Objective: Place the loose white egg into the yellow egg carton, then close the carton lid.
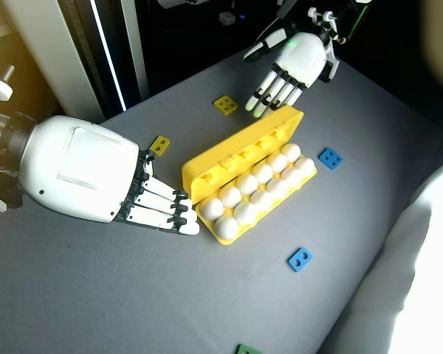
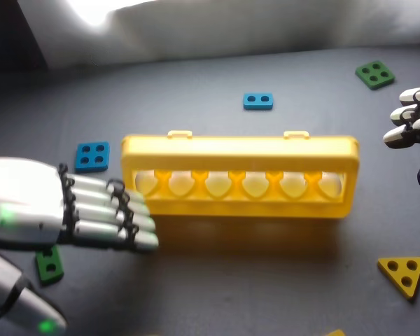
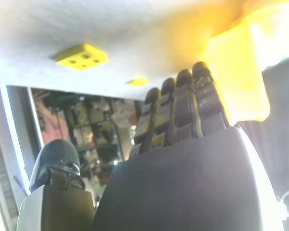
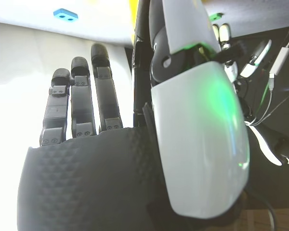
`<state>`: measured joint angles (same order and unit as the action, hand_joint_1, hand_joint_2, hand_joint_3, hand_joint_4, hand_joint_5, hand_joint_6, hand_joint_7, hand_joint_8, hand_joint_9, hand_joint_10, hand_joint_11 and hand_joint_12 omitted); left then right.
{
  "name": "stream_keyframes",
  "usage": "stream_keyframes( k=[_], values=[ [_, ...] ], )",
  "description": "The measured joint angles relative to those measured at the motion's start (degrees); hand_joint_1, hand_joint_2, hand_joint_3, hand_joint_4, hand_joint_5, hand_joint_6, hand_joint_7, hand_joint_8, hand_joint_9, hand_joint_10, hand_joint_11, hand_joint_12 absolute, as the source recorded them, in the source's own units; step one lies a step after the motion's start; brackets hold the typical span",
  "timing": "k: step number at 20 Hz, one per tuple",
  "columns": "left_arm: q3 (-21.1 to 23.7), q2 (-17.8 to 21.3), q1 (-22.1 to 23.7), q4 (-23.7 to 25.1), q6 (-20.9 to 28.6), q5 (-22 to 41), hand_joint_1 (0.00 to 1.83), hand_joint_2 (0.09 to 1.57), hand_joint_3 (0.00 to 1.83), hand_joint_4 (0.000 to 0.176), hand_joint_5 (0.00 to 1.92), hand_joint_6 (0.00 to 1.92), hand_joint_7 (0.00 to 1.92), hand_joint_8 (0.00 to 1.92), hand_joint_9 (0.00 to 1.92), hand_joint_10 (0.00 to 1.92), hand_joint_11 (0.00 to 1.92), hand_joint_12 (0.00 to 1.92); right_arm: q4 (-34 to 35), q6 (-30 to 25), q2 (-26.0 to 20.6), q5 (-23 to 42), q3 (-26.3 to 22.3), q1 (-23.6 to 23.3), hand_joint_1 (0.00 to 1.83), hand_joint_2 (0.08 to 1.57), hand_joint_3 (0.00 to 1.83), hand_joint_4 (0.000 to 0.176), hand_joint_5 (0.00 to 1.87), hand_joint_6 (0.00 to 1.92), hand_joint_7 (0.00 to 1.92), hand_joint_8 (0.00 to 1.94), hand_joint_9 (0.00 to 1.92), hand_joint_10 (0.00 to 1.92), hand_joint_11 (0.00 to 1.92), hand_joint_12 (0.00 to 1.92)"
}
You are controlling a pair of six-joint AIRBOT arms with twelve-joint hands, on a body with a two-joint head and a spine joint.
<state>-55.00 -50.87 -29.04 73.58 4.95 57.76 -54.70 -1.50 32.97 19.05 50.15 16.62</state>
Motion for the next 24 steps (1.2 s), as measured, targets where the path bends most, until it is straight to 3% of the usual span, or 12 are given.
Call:
stream_keyframes(
  k=[7,15,20,24],
  values=[
    [-5.1,-4.0,1.7,-1.0,-0.8,-0.4,0.0,1.12,0.0,0.0,0.0,0.0,0.0,0.0,0.0,0.0,0.0,0.0,0.0,0.0,0.0,0.0,0.0,0.0,1.07,1.03,0.0,0.176,1.17,0.67,0.33,0.0,0.17,0.0,0.01,0.01],
    [-7.5,-7.1,1.9,-0.4,-2.6,-2.2,0.0,1.11,0.0,0.0,0.0,0.0,0.0,0.0,0.0,0.0,0.0,0.0,0.0,0.0,0.0,0.0,0.0,0.0,1.06,1.03,0.0,0.176,1.15,0.69,0.33,0.0,0.16,0.0,0.0,0.0],
    [-6.3,-6.1,3.6,0.7,-2.7,-2.9,0.0,1.11,0.0,0.0,0.0,0.0,0.0,0.0,0.0,0.0,0.0,0.0,0.0,-0.2,0.0,0.0,0.0,0.0,1.07,1.03,0.0,0.176,1.17,0.66,0.33,0.0,0.17,0.0,0.0,0.0],
    [-4.2,-1.6,6.1,1.7,-3.1,0.7,0.0,1.11,0.0,0.0,0.0,0.0,0.0,0.0,0.0,0.0,0.0,0.0,0.0,-0.9,-0.1,0.0,0.0,0.0,1.07,1.03,0.0,0.176,1.17,0.66,0.33,0.0,0.17,0.0,0.0,0.0]
  ],
)
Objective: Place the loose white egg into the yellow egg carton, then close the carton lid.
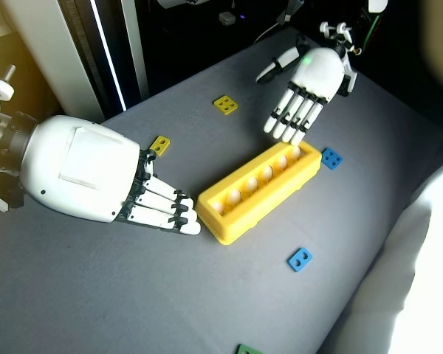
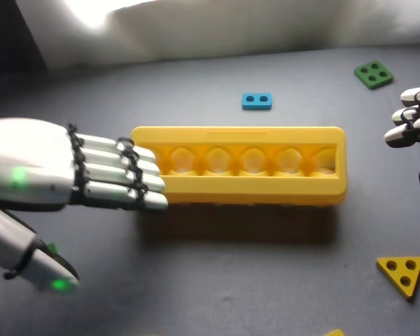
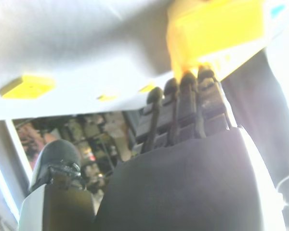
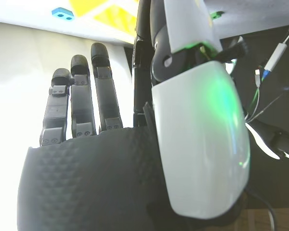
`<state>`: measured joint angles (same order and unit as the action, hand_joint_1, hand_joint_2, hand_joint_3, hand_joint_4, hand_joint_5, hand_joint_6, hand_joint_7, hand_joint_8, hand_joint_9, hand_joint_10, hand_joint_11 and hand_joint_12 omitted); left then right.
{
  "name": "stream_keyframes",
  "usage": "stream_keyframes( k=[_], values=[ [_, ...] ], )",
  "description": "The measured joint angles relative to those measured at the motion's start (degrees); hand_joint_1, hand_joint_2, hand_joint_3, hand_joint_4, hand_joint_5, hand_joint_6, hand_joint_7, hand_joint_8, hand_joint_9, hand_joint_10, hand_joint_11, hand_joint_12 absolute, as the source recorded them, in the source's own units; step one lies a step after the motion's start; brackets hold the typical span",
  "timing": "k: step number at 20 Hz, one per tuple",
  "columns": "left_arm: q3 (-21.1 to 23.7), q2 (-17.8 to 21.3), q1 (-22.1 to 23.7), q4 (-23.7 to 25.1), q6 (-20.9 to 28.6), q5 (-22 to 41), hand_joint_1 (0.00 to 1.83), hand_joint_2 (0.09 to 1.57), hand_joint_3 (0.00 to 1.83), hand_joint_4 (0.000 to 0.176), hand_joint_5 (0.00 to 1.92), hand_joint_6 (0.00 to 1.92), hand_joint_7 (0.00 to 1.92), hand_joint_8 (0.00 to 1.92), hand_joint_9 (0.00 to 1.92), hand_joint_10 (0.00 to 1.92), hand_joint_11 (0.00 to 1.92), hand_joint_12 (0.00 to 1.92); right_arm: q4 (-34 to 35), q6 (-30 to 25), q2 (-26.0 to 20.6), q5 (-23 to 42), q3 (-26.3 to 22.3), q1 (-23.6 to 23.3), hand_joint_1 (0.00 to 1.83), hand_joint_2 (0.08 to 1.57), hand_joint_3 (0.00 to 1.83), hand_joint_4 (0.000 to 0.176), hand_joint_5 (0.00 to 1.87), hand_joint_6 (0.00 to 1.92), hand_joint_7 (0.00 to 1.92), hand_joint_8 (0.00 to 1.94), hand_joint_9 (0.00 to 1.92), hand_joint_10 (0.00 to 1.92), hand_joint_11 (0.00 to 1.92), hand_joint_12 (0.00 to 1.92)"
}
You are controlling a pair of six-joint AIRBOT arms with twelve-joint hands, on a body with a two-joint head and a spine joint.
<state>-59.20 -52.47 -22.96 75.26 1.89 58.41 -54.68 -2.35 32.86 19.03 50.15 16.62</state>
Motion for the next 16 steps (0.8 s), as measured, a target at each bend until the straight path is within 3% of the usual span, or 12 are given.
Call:
stream_keyframes(
  k=[6,9,16],
  values=[
    [0.0,6.4,3.0,1.0,1.8,7.1,0.0,1.11,0.0,0.0,0.0,0.0,0.0,0.0,0.0,0.0,0.0,0.0,0.0,-0.2,0.0,0.0,0.0,0.0,1.07,1.02,0.0,0.176,1.18,0.64,0.34,0.0,0.17,0.0,0.0,0.0],
    [0.1,9.7,5.5,3.9,4.9,10.7,0.0,1.11,0.0,0.0,0.0,0.0,0.0,0.0,0.0,0.0,0.0,0.0,0.0,-0.2,0.0,0.0,0.0,0.0,1.07,1.02,0.0,0.176,1.19,0.63,0.33,0.0,0.16,0.0,0.0,0.0],
    [-0.9,10.8,5.6,4.6,5.2,12.4,0.0,1.1,0.0,0.0,0.0,0.0,0.0,0.0,0.0,0.0,0.0,0.0,0.1,-0.3,-0.3,0.0,0.0,0.0,1.08,1.02,0.0,0.176,1.2,0.6,0.34,0.0,0.17,0.0,0.0,0.0]
  ],
)
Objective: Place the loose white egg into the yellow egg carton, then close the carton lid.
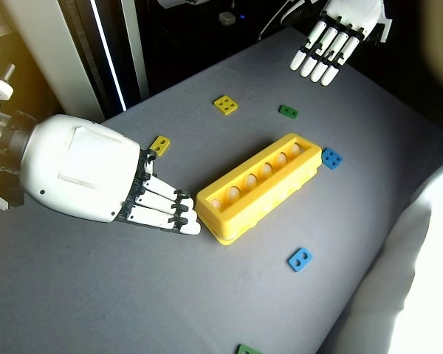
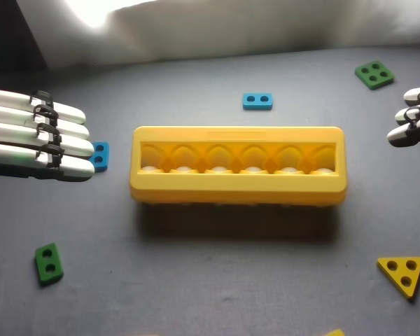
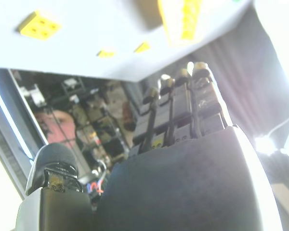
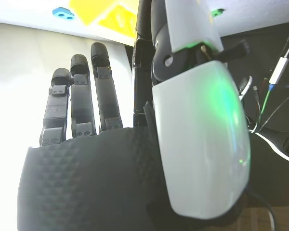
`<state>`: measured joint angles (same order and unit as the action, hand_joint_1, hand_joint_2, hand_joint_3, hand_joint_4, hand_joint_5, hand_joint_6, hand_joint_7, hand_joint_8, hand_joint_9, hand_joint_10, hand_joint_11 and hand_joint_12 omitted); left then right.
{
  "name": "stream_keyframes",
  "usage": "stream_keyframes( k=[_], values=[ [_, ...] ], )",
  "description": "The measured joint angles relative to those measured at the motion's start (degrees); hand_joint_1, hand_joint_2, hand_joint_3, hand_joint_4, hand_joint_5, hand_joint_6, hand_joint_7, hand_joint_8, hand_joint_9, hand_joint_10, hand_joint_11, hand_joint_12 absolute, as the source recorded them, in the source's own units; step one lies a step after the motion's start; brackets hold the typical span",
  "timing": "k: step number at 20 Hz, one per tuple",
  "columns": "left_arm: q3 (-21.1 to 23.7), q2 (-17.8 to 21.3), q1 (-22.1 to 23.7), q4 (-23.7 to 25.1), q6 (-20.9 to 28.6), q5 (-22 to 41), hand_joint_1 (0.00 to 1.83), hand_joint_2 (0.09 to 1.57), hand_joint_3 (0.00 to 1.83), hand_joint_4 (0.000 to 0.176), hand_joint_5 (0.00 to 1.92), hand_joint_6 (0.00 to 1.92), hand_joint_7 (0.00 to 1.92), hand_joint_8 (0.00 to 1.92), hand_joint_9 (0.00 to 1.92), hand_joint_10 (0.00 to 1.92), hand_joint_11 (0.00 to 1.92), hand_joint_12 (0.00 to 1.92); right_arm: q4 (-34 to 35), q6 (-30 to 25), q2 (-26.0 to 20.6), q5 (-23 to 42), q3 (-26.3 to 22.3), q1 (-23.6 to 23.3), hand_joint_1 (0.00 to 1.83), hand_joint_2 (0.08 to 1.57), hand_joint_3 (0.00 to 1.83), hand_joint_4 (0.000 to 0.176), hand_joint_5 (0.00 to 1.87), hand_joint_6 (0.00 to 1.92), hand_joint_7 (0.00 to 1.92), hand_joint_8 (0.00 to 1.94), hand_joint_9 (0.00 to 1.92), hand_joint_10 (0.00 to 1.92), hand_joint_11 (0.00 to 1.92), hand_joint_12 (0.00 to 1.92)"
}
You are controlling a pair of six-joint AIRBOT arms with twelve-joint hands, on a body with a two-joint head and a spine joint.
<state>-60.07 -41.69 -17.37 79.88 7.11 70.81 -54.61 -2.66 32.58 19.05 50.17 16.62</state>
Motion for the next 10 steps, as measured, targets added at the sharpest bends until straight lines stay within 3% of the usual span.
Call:
stream_keyframes(
  k=[6,9,10],
  values=[
    [3.3,-0.8,0.4,0.1,-0.8,-2.2,0.0,1.11,0.0,0.0,0.0,0.0,0.0,0.0,0.0,0.0,0.0,0.0,0.0,0.4,0.0,1.0,0.0,0.1,1.08,1.02,0.0,0.176,1.21,0.6,0.34,0.0,0.16,0.0,0.0,0.0],
    [3.5,-1.1,0.4,2.6,-0.3,-5.5,0.0,1.11,0.0,0.0,0.0,0.0,0.0,0.0,0.0,0.0,0.0,0.0,0.0,1.3,0.0,2.7,0.0,0.1,1.08,1.01,0.0,0.176,1.21,0.59,0.34,0.0,0.16,0.0,0.0,0.0],
    [3.5,-1.3,-0.7,2.2,-2.9,-5.6,0.0,1.11,0.0,0.0,0.0,0.0,0.0,0.0,0.0,0.0,0.0,0.0,-0.1,1.5,0.0,3.0,0.0,0.1,1.08,1.01,0.0,0.176,1.21,0.59,0.34,0.0,0.16,0.0,0.0,0.0]
  ],
)
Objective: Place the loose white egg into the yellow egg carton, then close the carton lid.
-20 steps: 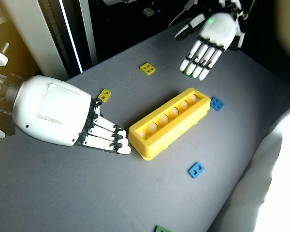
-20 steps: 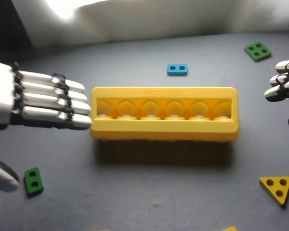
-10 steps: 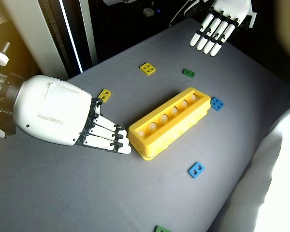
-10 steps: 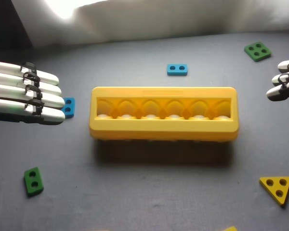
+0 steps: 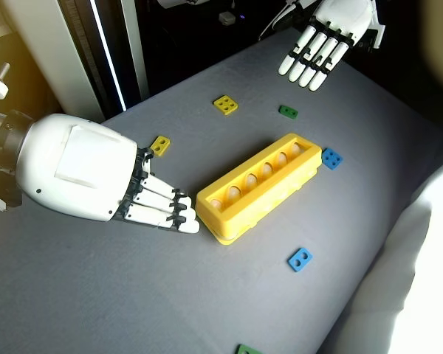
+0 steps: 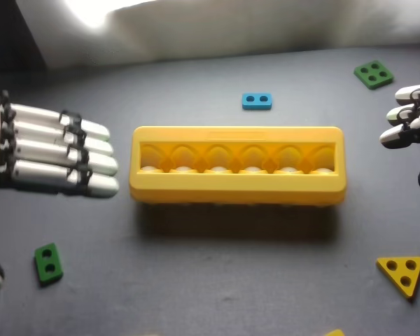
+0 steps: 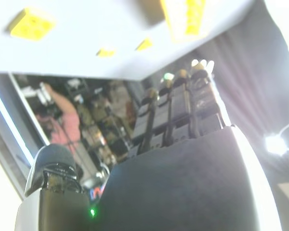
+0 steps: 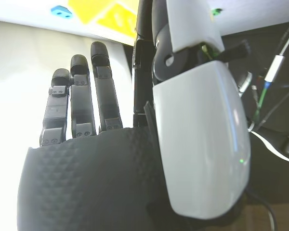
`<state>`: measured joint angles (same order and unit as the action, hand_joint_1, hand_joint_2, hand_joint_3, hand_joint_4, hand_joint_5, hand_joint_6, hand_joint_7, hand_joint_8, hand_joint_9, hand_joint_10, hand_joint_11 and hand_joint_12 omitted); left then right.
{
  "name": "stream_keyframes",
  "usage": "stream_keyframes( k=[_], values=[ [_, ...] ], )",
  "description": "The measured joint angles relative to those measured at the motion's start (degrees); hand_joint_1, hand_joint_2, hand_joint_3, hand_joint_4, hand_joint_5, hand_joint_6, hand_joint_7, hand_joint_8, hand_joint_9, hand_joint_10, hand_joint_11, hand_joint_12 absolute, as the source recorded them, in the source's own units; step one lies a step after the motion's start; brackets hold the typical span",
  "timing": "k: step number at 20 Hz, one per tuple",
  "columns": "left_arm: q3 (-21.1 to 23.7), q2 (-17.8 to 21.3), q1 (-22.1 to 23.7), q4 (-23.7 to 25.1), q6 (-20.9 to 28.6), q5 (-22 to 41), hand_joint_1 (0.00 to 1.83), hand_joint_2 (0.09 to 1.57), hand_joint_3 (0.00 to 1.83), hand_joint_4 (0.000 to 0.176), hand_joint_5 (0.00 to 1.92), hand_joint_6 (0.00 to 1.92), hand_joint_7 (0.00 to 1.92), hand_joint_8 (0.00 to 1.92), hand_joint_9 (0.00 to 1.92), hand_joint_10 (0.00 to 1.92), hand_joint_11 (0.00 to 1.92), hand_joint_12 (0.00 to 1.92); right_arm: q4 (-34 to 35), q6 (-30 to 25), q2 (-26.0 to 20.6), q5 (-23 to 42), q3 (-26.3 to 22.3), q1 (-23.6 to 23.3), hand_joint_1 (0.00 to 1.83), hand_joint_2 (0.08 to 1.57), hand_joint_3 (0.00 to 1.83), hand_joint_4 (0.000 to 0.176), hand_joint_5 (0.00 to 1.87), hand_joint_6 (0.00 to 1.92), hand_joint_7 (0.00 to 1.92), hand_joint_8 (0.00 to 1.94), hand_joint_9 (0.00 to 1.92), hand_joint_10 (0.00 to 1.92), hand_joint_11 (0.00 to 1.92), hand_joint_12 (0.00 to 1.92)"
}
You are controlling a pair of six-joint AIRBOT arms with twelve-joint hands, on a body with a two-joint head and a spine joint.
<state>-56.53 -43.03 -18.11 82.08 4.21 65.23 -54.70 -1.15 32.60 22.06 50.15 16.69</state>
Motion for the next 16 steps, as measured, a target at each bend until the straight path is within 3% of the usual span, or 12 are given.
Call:
stream_keyframes(
  k=[5,16],
  values=[
    [1.7,-0.1,-1.2,-2.5,-0.2,-0.9,0.0,1.11,0.0,0.0,0.0,0.0,0.0,0.0,0.0,0.0,0.0,0.0,0.0,1.4,0.0,0.8,0.0,0.0,1.09,1.0,0.0,0.176,1.24,0.53,0.36,0.0,0.18,0.0,0.0,0.0],
    [2.7,0.1,-2.8,-3.0,0.1,-2.0,0.0,1.11,0.0,0.0,0.0,0.0,0.0,0.0,0.0,0.0,0.0,0.0,-0.1,1.7,0.1,1.3,0.0,0.0,1.08,1.01,0.0,0.176,1.22,0.57,0.34,0.0,0.18,0.01,0.0,0.0]
  ],
)
